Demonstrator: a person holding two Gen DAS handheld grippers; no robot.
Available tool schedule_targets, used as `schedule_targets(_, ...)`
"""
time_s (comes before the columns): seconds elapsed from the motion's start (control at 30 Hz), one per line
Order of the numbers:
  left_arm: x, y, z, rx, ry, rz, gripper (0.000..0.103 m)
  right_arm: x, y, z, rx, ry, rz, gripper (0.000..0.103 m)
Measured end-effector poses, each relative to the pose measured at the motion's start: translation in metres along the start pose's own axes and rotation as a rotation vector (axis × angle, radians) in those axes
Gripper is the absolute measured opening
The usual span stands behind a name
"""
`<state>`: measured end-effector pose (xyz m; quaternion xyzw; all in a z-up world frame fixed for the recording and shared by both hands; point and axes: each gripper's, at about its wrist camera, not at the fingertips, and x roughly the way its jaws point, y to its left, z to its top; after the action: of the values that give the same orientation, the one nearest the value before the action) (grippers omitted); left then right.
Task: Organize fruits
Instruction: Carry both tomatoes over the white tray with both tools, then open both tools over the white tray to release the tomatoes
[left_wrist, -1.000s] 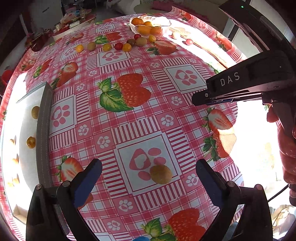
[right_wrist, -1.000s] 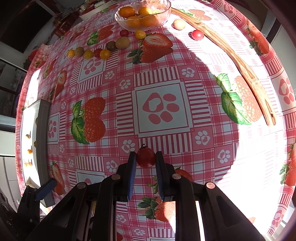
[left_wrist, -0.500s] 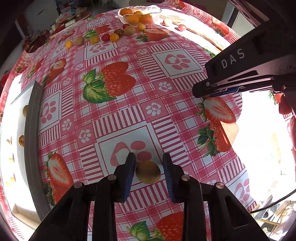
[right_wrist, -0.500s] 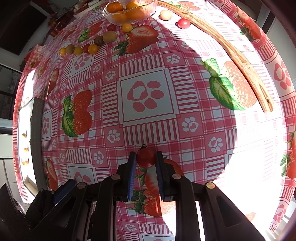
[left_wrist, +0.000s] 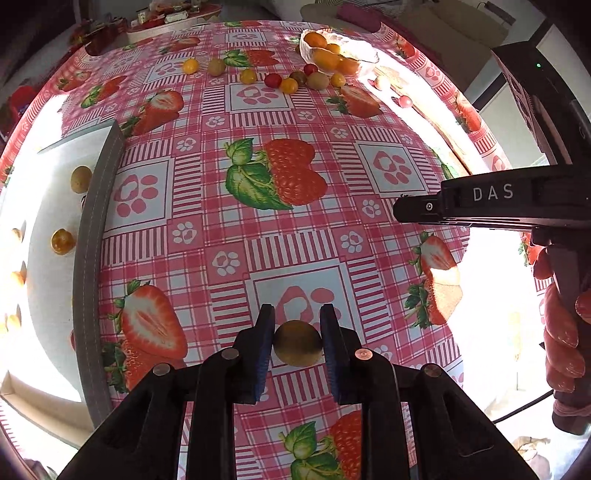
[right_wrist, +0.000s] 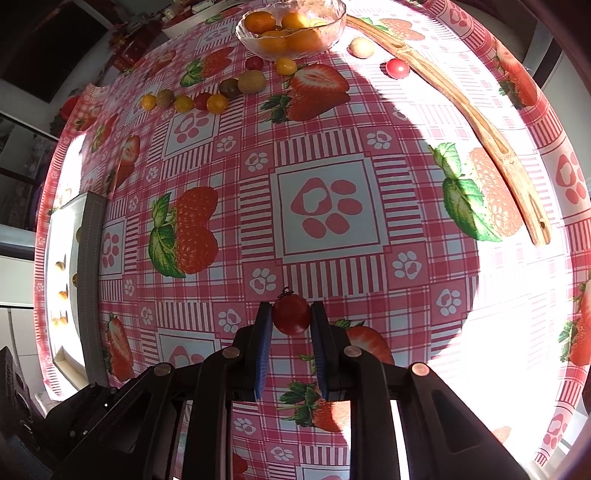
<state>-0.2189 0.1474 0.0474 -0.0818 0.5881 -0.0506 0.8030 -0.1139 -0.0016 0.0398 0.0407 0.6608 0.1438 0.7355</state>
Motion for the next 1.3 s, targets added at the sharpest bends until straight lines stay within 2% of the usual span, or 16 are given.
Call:
schedule_targets(0.4, -0.042, 0.070, 0.001, -0.145, -0.098, 0.061, 0.027, 0.002, 0.088, 0.008, -0.159, 0.008, 0.051, 0.023)
schedule_targets(0.73, -0.070, 0.156, -0.023, -0.302, -0.144, 0.181, 0.027, 0.020, 0.192, 0.010, -0.346, 0.041, 0.116, 0.023)
schedule_targets(1.03, -0.067, 0.223, -0.049, -0.410, -0.126, 0.292, 0.027, 0.051, 0.274, 0.007, -0.486, 0.097, 0.161, 0.023)
schedule_targets(1.3, -0.049, 0.241, -0.060, -0.440, -0.071, 0.305, 0.027, 0.088, 0.303, -0.015, -0.564, 0.171, 0.122, 0.023)
